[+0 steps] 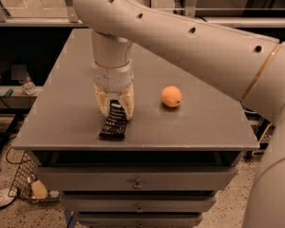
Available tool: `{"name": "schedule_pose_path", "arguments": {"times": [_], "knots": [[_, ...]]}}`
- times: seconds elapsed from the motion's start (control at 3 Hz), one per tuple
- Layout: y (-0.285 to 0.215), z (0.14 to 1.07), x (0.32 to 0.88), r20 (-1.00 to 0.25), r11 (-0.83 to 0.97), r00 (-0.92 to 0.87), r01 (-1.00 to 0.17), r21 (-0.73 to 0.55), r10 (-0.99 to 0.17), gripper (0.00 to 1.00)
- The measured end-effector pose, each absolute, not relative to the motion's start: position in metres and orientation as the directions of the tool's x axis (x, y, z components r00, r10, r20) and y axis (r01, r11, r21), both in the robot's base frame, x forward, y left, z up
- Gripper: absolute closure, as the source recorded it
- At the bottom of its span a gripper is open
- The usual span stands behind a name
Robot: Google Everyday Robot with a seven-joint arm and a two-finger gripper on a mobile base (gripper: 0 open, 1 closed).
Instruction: Pick rxbar chocolate
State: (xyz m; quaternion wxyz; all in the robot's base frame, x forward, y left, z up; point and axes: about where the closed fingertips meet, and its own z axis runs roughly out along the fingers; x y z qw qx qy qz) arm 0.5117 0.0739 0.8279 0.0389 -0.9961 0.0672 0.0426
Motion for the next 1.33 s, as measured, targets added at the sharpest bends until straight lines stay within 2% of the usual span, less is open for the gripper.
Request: {"name": "schedule_pose_path", "arguments": {"times": [0.67, 1.33], "knots": [[0.049, 0.877, 0.557, 0.080, -0.976, 0.979, -0.176, -0.126, -0.187, 1.00], [0.041, 0.890, 0.567, 0.114, -0.971, 0.971, -0.192, -0.145, -0.209, 1.00]]}}
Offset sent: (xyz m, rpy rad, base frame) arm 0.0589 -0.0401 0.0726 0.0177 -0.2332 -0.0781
